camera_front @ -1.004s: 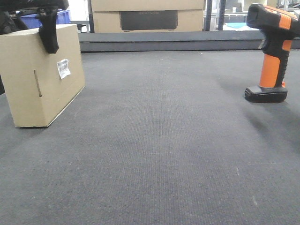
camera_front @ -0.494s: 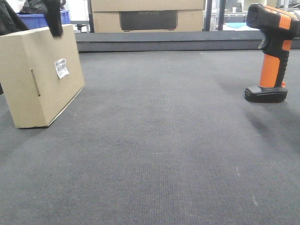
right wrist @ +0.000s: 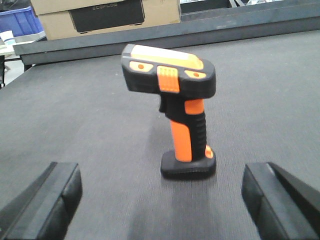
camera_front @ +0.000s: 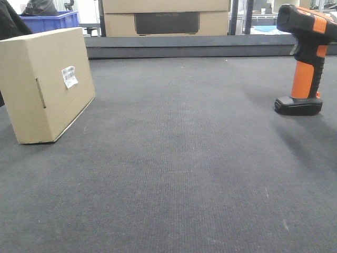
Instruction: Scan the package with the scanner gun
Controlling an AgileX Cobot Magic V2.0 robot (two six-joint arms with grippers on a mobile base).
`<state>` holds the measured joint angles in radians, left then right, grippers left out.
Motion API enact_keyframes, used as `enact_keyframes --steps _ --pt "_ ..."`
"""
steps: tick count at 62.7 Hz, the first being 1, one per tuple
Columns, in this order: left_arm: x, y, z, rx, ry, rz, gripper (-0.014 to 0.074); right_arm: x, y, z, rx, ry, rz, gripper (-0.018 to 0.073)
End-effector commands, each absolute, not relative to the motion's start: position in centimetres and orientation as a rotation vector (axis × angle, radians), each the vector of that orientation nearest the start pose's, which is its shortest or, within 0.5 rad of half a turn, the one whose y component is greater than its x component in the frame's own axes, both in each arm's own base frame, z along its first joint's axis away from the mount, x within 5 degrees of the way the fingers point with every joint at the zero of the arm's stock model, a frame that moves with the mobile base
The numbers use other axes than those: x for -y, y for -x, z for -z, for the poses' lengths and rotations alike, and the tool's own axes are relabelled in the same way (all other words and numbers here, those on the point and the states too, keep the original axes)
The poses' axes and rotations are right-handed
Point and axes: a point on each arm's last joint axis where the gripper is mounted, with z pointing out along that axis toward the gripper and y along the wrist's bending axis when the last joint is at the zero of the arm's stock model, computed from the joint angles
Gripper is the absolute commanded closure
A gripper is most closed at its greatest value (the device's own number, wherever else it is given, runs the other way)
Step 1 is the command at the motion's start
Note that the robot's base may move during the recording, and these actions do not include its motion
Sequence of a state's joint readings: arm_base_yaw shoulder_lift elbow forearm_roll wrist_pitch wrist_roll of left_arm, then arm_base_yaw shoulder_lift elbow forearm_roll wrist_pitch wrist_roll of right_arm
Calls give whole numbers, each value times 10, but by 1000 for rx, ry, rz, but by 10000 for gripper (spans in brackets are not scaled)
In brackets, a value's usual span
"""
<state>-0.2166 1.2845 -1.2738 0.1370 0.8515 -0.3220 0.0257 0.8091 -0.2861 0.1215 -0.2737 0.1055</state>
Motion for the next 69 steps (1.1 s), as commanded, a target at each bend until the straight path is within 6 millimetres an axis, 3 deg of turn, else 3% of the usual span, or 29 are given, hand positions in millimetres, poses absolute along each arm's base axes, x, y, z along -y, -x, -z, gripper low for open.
enact_keyframes --steps 1,8,15,22,33,49,62,69 --pt "38 -253 -379 -2254 123 120 547 -2 -148 -254 -1763 -184 -158 47" --pt "19 -232 -361 -2202 191 109 707 -3 -135 -255 -1795 -179 -167 244" --pt "4 -208 -344 -2149 235 86 708 -3 -124 -257 -1809 -173 -175 513" --pt "3 -182 -331 -2056 159 69 708 -4 -113 -259 -1812 -167 -182 720" --pt "2 -144 -308 -1970 130 73 708 -4 -95 -264 -1779 -153 -190 727" --pt "0 -104 -312 -1838 124 81 708 -5 -69 -265 -1773 -135 -199 727" --pt "0 -75 -289 -1647 82 86 708 -5 -51 -267 -1707 -121 -204 727" --pt "-1 -56 -288 -1551 80 92 708 -5 -42 -269 -1650 -115 -207 727"
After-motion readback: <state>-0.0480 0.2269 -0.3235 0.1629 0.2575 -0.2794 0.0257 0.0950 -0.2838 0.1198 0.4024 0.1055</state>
